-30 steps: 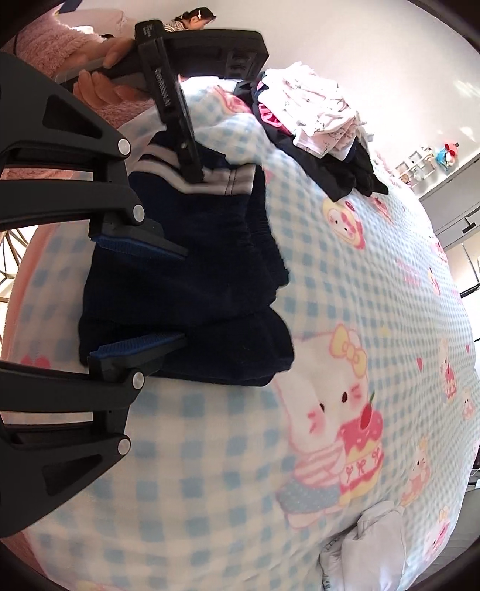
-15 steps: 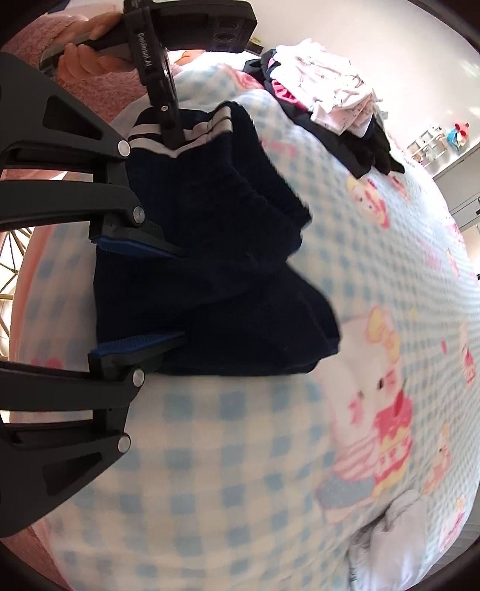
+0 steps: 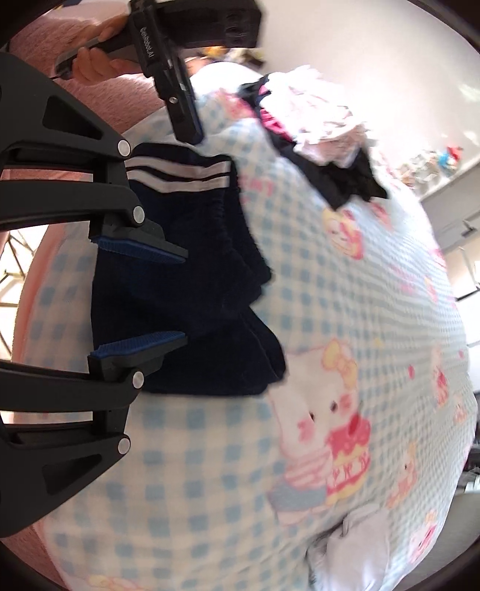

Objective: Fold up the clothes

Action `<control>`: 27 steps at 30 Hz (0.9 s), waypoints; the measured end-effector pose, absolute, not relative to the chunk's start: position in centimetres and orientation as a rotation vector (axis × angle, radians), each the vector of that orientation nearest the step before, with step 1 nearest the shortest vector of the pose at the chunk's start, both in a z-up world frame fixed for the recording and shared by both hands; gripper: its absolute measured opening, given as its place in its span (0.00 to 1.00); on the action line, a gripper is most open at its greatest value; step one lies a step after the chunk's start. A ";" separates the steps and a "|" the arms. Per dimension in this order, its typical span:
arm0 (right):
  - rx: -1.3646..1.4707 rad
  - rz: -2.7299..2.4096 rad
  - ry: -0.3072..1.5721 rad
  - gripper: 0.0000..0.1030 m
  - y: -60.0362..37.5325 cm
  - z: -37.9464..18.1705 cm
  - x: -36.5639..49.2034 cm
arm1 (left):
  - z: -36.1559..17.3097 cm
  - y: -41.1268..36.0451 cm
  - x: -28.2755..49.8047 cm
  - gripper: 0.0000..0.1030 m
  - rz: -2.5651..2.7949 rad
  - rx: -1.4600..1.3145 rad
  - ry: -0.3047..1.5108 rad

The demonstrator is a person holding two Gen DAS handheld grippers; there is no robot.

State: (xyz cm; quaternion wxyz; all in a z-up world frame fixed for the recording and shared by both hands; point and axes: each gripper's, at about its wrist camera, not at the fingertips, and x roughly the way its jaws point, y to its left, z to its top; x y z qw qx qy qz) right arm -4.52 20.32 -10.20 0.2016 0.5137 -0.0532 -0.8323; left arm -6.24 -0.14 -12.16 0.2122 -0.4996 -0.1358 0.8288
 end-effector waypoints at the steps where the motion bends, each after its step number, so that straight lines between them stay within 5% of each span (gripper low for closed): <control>1: 1.441 -2.320 -0.106 0.38 19.7 -10.5 -4.3 | -12.7 0.4 -6.8 0.33 2.302 -1.405 -0.364; 10: 1.575 -2.446 -0.033 0.35 20.9 -11.5 -4.0 | -15.1 2.6 -7.0 0.35 2.452 -1.532 -0.106; 14: 1.521 -2.512 -0.009 0.43 21.6 -10.0 -3.9 | -13.2 1.3 -6.0 0.36 2.456 -1.410 -0.306; 18: 1.487 -2.476 -0.050 0.43 21.2 -10.2 -3.7 | -12.3 1.8 -3.9 0.50 2.408 -1.235 -0.466; 24: 1.582 -2.449 0.036 0.43 19.2 -12.4 -4.0 | -15.0 2.9 -3.8 0.47 2.453 -1.394 -0.354; 27: 1.582 -2.460 -0.013 0.43 20.0 -11.8 -3.4 | -14.1 0.6 -3.1 0.47 2.467 -1.336 -0.484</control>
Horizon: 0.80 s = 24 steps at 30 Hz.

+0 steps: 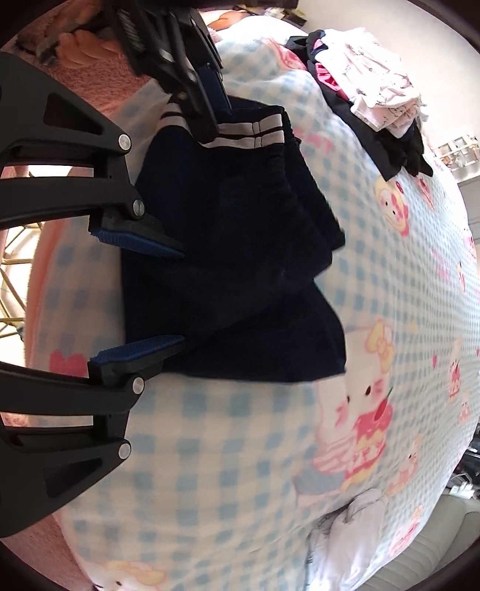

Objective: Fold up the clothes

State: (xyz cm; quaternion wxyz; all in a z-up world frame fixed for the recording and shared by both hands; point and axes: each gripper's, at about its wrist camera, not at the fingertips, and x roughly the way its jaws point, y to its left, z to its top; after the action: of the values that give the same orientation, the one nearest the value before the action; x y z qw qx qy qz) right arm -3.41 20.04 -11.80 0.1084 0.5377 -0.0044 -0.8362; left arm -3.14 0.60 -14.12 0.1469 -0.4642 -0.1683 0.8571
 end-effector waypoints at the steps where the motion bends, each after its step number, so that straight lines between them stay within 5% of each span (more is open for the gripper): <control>1: 1.573 -2.474 -0.027 0.44 20.5 -11.3 -3.1 | -13.7 -0.2 -2.8 0.51 2.467 -1.303 -0.535; 5: 1.517 -2.532 -0.021 0.46 21.5 -9.6 -1.8 | -12.8 -0.4 -1.5 0.55 2.452 -1.198 -0.576; 14: 1.522 -2.546 -0.027 0.46 20.1 -10.6 -1.7 | -14.7 1.6 -2.2 0.54 2.518 -1.502 -0.349; 17: 1.553 -2.584 -0.001 0.46 21.1 -10.8 -1.4 | -14.3 0.7 -1.8 0.54 2.522 -1.467 -0.450; 21: 1.539 -2.571 -0.234 0.46 23.1 -11.0 -1.7 | -14.2 -0.6 -2.0 0.55 2.510 -1.415 -0.587; 24: 1.515 -2.509 -0.319 0.50 22.7 -11.5 -1.7 | -14.4 0.1 -2.8 0.55 2.581 -1.504 -0.451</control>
State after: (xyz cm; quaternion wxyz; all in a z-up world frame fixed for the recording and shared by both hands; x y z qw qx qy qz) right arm -1.70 22.66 -11.54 0.0965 0.5115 -0.1077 -0.8470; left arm -2.79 0.11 -14.42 0.0600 -0.4969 -0.1490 0.8528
